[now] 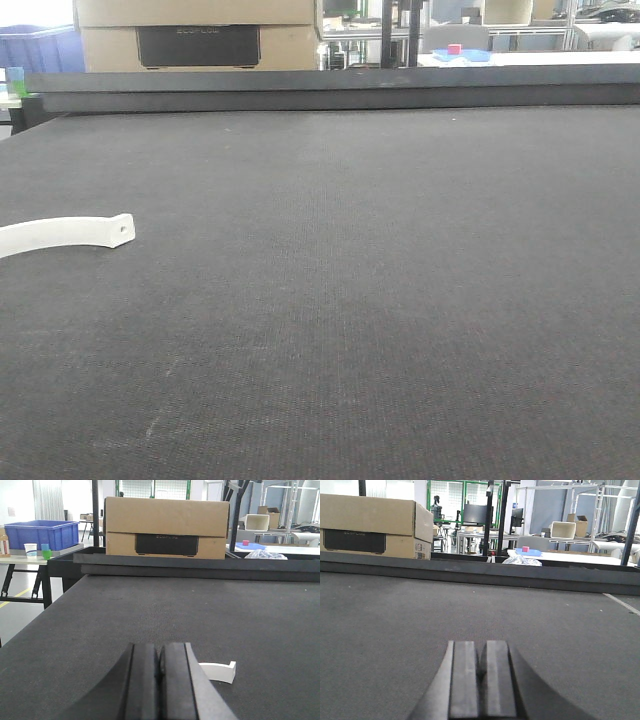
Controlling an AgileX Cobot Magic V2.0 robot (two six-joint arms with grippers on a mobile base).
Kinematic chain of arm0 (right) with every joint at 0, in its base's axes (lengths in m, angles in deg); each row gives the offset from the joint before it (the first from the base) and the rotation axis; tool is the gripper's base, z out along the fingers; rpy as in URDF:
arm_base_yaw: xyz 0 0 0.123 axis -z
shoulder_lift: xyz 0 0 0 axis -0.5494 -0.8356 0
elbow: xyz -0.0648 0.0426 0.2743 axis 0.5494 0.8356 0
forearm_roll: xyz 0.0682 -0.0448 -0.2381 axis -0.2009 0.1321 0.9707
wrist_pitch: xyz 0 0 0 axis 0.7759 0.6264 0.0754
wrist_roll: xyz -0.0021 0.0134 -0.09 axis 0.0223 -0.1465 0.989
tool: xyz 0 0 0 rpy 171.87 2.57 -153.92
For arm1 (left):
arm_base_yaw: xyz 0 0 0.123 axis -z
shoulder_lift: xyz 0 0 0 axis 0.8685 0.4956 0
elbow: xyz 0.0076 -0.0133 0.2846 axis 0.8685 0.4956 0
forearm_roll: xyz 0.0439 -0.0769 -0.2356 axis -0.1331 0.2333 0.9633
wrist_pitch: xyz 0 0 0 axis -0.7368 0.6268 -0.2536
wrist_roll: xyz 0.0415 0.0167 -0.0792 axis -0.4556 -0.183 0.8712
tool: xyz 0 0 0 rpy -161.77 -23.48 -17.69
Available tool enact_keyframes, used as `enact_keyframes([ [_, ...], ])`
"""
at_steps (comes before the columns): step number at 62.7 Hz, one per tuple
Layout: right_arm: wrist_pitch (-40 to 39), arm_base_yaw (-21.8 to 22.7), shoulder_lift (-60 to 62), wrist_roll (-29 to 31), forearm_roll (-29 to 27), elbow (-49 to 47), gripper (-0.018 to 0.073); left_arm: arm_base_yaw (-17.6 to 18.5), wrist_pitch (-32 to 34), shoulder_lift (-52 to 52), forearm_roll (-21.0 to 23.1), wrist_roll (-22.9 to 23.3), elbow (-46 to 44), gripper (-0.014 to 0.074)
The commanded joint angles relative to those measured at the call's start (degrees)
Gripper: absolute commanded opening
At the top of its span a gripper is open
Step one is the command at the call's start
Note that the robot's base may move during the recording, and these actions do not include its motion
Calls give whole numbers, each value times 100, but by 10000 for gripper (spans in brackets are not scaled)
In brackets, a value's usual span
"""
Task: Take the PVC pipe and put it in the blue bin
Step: 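Lower both grippers over the white curved plastic bracket on the table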
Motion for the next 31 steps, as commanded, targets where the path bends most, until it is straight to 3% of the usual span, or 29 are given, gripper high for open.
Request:
enact_keyframes([
  [1,-100,39,16,16,-7,-7,-169,-22,98,-22,16,-19,-23,-111],
  [31,-100,39,16,16,-7,-7,-169,-22,98,-22,16,-19,-23,-111],
])
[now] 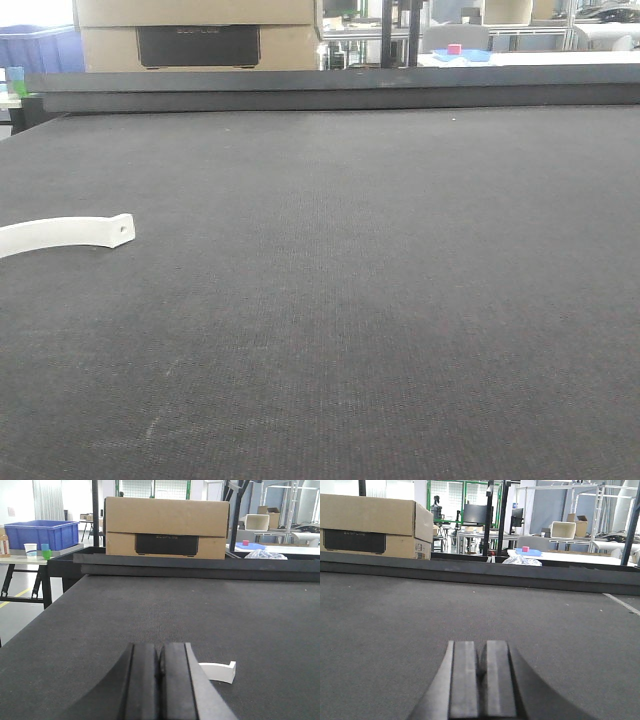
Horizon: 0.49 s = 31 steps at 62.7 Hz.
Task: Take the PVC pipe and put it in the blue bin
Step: 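Lower both grippers over the white curved plastic bracket on the table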
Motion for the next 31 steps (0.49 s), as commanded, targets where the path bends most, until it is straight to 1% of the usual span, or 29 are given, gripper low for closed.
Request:
enact_keyframes([
  [1,-100,39,16,16,-7,-7,-169,-22,98,-22,16,-19,-23,-111],
  [24,-100,39,16,16,-7,-7,-169,-22,98,-22,5,-19,-23,-111],
  [29,-142,39,16,48,93,-7,-169,-22,263,-22,-368,-19,-23,-111],
  [31,-224,39,16,48,93,-7,-169,-22,377,-22,-447,-19,-23,-111],
])
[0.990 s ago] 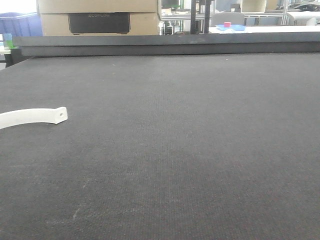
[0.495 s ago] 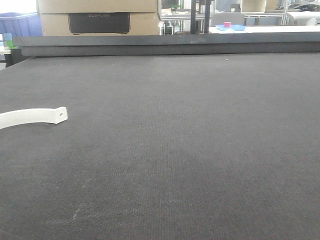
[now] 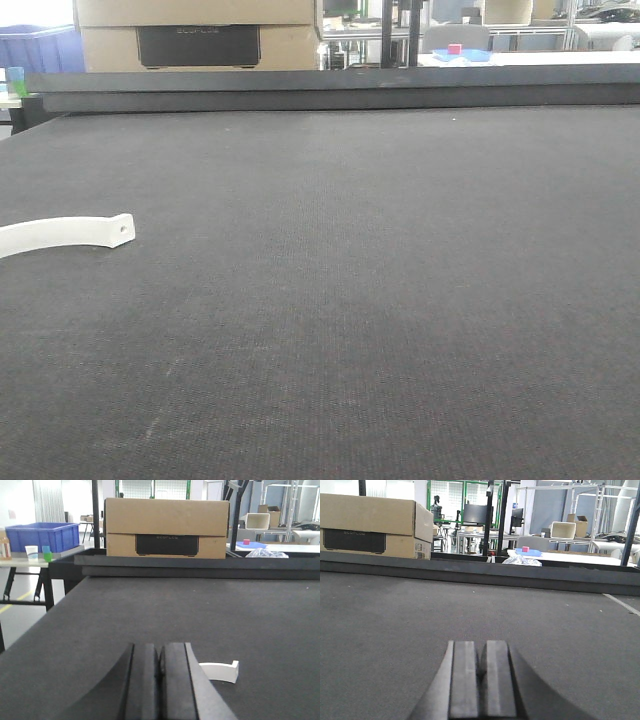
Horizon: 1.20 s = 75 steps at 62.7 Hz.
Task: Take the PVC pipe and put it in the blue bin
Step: 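Lower both grippers over the white curved plastic bracket on the table, then close both grippers on the white bracket's arc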
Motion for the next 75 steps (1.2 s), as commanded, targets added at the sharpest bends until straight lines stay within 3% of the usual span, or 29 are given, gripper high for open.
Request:
enact_keyframes([
  [1,-283,39,16,48,67,-7,-169,-22,330,-22,-284,-19,-23,-111],
  [7,-771,39,16,48,67,-47,-169,-22,100,-22,-450,-19,-501,-111],
  [15,-486,39,16,16,67,-837,-169,-22,-889,-22,-527,-19,-1491,-111],
  [27,1228,39,-279,16,67,-2352,-169,-22,-2606,359,-527,-19,-3094,-111],
  [36,2436,39,-1187,16,-2,-3306,-169,-22,-3262,1248,-527,-19,-3922,-111],
  [50,4287,39,-3089,16,-77,-4549,-169,-22,-4452,3204,-144,-19,-5183,-111],
  [60,5041,39,-4395,16,-88,-4891,-169,-22,-4597,4270,-144,-19,-5443,-111],
  [75,5225,39,-5908,16,-115,-4909,-169,-22,-4619,5583,293,-19,-5443,-111],
])
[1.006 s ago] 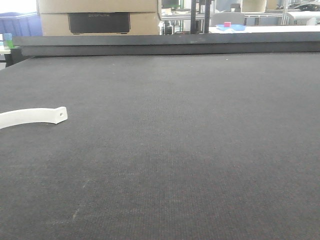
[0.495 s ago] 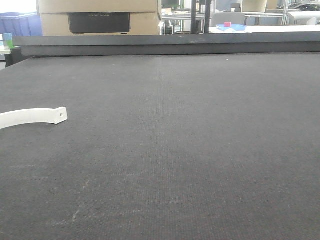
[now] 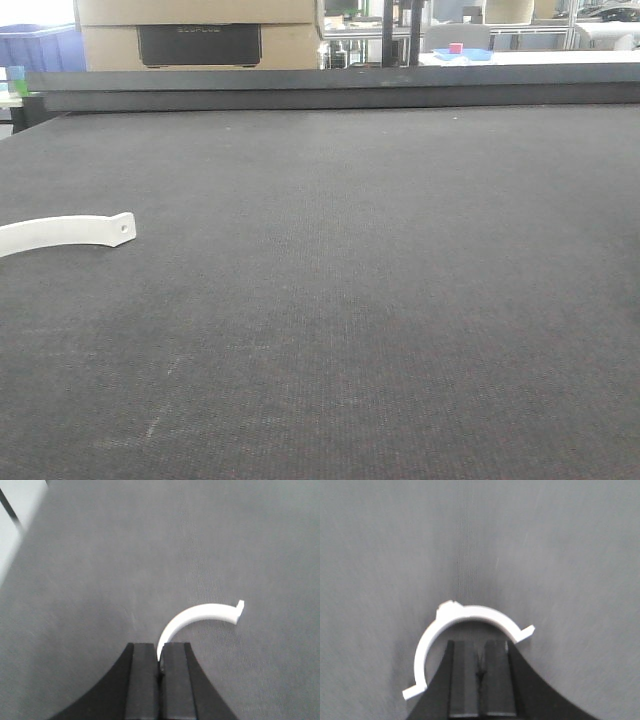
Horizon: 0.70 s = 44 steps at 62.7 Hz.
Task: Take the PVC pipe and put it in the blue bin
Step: 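Close both grippers on the white bracket's arc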
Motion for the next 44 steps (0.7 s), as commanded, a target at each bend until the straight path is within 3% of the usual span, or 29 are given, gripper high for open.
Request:
enact_keyframes([
  [1,3,39,-478,16,15,-51,-169,-13,28,459,217,-19,-39,-111],
  [18,-271,39,-1821,16,-206,-94,-169,-13,-10,1526,699,-19,-39,-111],
  [28,309,-40,-2336,-77,-700,-423,-150,-13,-43,1832,893,-19,-39,-111],
  [34,357,-334,-2548,-732,-503,-639,-150,-13,5,1894,1062,-19,-39,-111],
  [44,436,-972,-2771,-2133,288,-894,-151,-13,10,1908,1226,-19,-39,-111],
])
